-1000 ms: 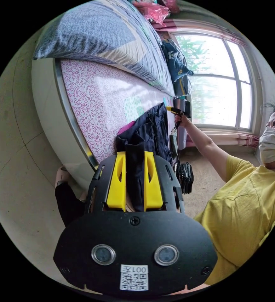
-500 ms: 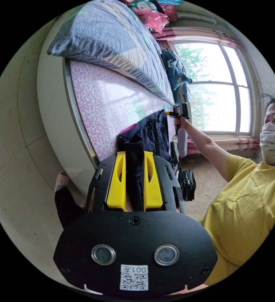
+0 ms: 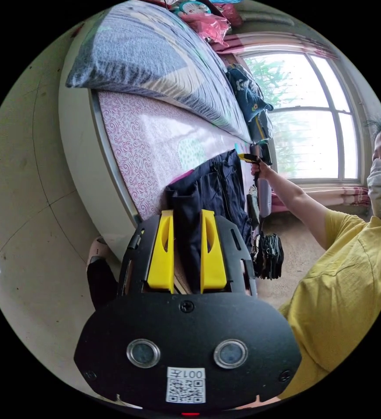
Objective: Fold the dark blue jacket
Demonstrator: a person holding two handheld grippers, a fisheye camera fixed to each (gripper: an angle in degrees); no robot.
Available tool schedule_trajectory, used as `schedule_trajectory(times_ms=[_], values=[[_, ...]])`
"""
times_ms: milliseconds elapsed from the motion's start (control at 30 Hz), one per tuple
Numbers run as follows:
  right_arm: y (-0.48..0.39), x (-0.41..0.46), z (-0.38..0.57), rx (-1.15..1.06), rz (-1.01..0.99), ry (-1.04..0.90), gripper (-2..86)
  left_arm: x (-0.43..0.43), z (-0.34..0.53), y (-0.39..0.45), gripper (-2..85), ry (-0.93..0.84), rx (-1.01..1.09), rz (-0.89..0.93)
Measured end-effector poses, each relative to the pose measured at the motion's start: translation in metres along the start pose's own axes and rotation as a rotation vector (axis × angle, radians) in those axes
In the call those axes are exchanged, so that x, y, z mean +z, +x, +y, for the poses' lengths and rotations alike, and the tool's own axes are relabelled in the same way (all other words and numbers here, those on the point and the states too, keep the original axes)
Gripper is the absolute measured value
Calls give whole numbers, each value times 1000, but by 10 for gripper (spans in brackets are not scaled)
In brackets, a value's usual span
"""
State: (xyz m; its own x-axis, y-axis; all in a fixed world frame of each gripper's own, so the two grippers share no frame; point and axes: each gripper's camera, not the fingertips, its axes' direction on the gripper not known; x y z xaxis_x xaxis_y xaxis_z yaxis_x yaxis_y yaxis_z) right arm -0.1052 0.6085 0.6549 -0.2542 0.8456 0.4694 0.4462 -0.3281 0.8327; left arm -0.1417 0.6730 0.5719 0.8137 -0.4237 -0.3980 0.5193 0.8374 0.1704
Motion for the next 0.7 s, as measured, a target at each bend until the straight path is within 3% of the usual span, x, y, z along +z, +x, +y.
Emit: schedule_trajectory(times_ms=[300,500,700], values=[[12,34,-16,-39,-98,-64,60,11,15,-6,31,-10,-47,90],[13,51,-11,-84,-45,-93,22,9,26,-13,-7,-15,-87,124],[5,48,-3,-141,80,-75,13,-2,23,12,-10,16,23,75]])
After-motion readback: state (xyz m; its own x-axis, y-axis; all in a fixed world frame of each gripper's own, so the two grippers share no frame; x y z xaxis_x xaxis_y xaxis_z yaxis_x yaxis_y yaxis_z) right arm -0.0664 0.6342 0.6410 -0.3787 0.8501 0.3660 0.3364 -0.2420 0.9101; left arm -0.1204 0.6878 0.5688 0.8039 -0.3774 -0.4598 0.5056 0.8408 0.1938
